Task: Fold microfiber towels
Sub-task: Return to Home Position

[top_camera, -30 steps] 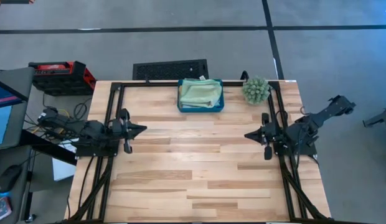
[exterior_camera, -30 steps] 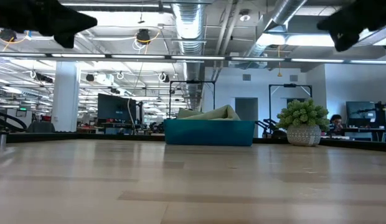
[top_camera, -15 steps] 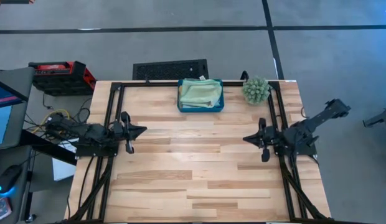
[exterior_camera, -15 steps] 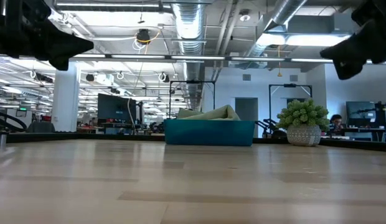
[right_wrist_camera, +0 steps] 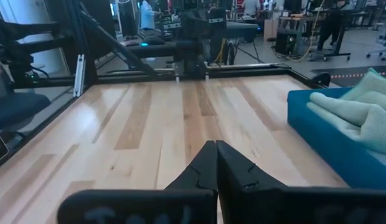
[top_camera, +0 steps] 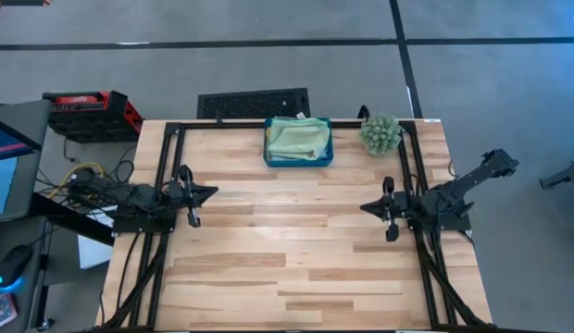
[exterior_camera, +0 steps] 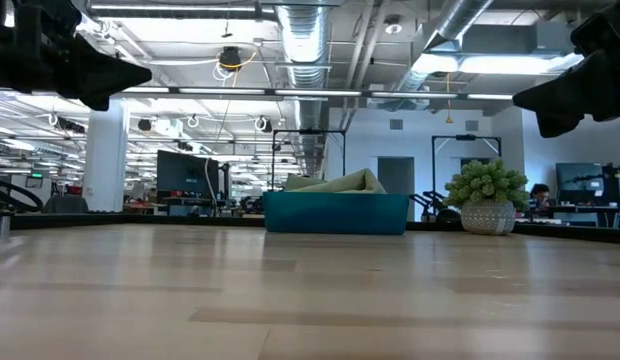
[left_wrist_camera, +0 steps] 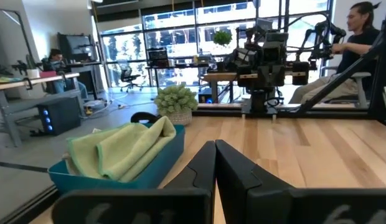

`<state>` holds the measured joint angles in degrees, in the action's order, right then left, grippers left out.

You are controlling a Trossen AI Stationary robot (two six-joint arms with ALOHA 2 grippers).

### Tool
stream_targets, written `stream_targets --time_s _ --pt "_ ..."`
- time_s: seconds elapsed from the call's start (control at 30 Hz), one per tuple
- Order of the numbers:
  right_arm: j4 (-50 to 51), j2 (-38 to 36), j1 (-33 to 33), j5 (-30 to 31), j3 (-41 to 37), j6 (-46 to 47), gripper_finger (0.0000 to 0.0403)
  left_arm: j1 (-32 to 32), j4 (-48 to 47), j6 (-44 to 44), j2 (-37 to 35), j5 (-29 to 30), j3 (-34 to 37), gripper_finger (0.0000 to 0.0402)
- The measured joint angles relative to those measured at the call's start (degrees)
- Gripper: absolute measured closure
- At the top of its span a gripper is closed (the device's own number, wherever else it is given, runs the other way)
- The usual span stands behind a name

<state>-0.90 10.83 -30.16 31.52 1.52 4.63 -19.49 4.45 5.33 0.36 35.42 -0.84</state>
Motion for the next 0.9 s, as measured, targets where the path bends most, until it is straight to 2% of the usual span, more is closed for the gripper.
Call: stream_targets --time_s 0.3,0.9 --pt "0.2 0.0 0.0 0.0 0.0 -0.1 0.0365 0.0 -0.1 -0.4 0.0 -0.2 0.0 0.0402" --pt "0.4 0.0 -0.1 0.0 0.1 -0.1 0.0364 0.0 -0.2 -0.2 0.0 -0.2 0.0 0.0402"
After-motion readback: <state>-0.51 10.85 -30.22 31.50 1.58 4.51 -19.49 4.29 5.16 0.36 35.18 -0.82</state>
